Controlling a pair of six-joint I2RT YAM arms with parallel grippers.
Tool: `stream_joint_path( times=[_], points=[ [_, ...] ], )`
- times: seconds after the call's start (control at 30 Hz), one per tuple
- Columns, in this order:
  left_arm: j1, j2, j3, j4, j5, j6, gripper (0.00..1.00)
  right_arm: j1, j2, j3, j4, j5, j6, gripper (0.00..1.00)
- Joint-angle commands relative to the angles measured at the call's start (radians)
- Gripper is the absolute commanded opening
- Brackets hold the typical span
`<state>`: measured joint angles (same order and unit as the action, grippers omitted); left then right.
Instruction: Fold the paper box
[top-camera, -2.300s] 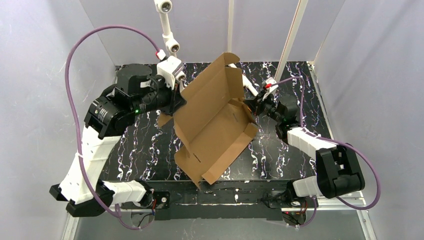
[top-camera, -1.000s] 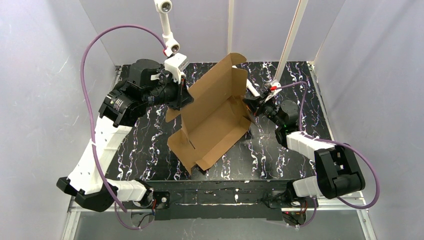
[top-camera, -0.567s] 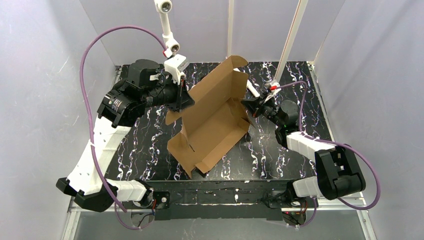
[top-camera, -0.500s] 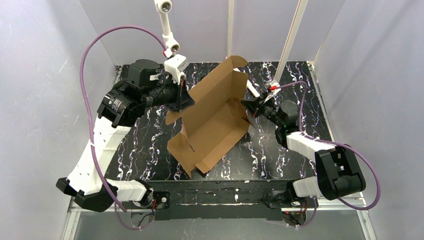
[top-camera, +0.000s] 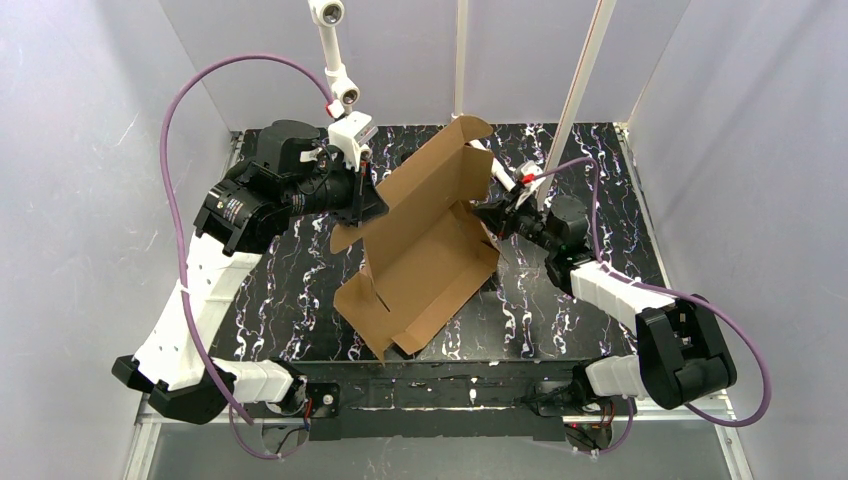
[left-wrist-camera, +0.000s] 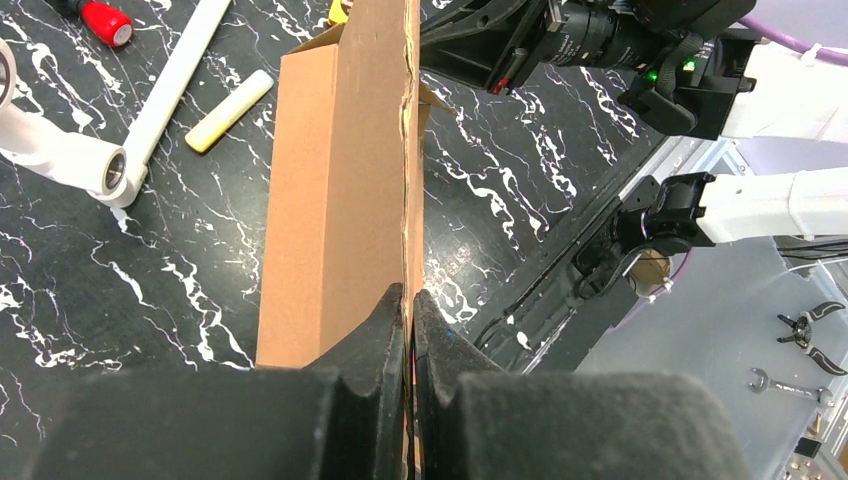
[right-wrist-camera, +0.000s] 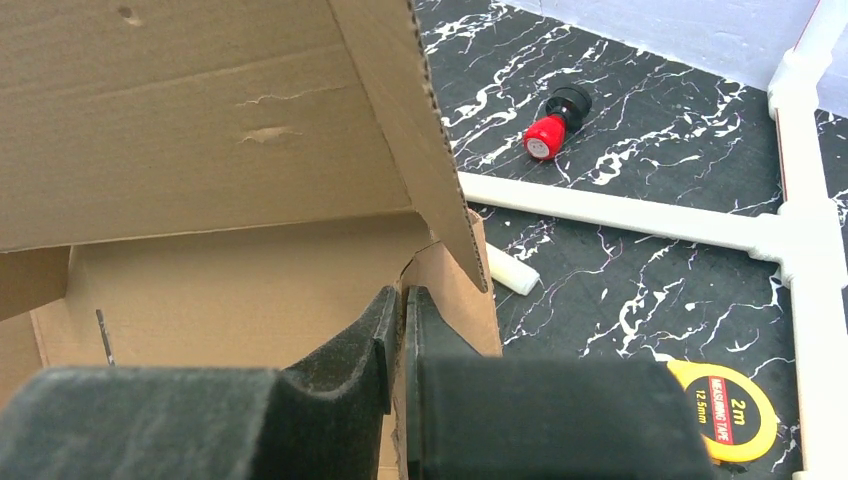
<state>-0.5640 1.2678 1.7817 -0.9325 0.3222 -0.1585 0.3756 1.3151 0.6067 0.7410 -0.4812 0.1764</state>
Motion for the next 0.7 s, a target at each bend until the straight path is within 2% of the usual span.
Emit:
stream_joint_path(
  times=[0.0,0.2,0.33,0.5,0.67],
  points=[
    [0.007,-0.015,0.026,-0.033,0.008,0.004,0.0,0.02,-0.014,0.034,-0.082,-0.046,-0.062,0.15],
    [0.007,0.003,0.051,-0.074,0.005,0.053,0.0,0.034,-0.02,0.106,-0.185,-0.053,-0.136,0.18],
    [0.007,0.009,0.049,-0.082,-0.007,0.071,0.0,0.036,-0.024,0.116,-0.237,-0.072,-0.172,0.29],
    [0.007,0.0,0.036,-0.08,-0.028,0.086,0.0,0.032,-0.027,0.13,-0.321,-0.106,-0.258,0.34],
    [0.007,-0.008,0.019,-0.081,-0.048,0.111,0.0,-0.008,-0.051,0.201,-0.466,-0.222,-0.339,0.44]
  ],
)
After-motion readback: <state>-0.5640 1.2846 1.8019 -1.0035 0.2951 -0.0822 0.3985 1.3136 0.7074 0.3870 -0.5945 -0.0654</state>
